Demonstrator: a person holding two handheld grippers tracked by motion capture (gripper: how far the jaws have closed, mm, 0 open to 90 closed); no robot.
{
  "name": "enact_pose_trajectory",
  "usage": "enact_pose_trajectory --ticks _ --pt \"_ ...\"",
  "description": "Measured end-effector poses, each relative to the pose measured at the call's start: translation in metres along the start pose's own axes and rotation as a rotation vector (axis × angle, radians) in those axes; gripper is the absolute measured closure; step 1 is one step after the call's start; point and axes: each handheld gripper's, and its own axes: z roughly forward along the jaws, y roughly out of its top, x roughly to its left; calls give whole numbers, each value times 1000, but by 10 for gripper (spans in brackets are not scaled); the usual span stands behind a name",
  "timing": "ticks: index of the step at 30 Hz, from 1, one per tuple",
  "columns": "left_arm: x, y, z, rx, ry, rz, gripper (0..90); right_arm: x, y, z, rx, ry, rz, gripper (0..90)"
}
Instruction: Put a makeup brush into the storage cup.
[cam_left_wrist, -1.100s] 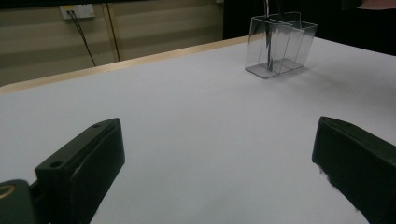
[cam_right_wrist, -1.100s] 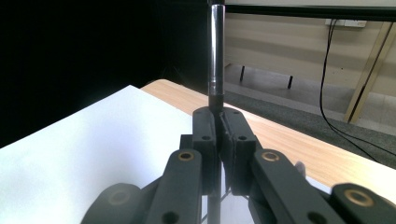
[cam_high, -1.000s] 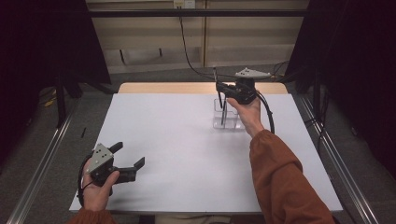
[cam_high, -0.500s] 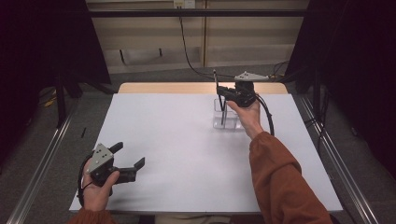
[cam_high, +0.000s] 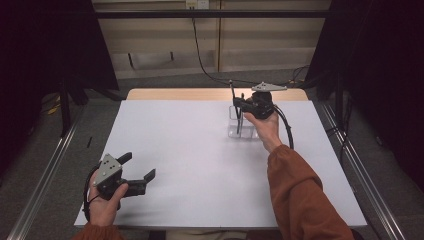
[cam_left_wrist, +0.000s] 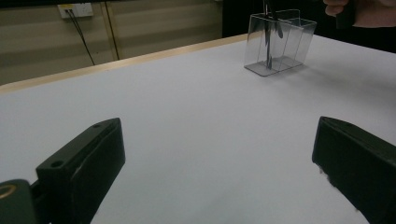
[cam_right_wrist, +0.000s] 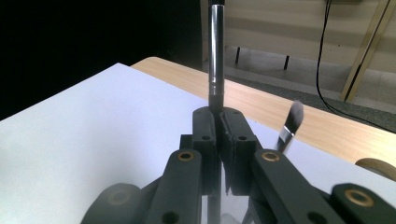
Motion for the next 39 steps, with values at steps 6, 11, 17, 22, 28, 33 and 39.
enact_pose_trajectory --ticks 6,11,17,22,28,33,39 --pt "-1 0 0 0 -1 -3 26 1 -4 2 13 2 5 847" --pt "0 0 0 -1 0 -2 26 1 -7 3 19 3 3 847" --pt "-1 0 0 -1 0 -3 26 1 -10 4 18 3 13 846" --pt "-1 0 0 -2 -1 -2 26 0 -11 4 21 4 9 845" --pt "-1 0 0 -2 -1 -3 26 1 -12 5 29 5 7 843" --pt "-1 0 0 -1 -3 0 26 -2 -12 2 25 7 17 839" --pt "-1 1 0 -1 -4 1 26 -3 -12 0 22 8 23 795"
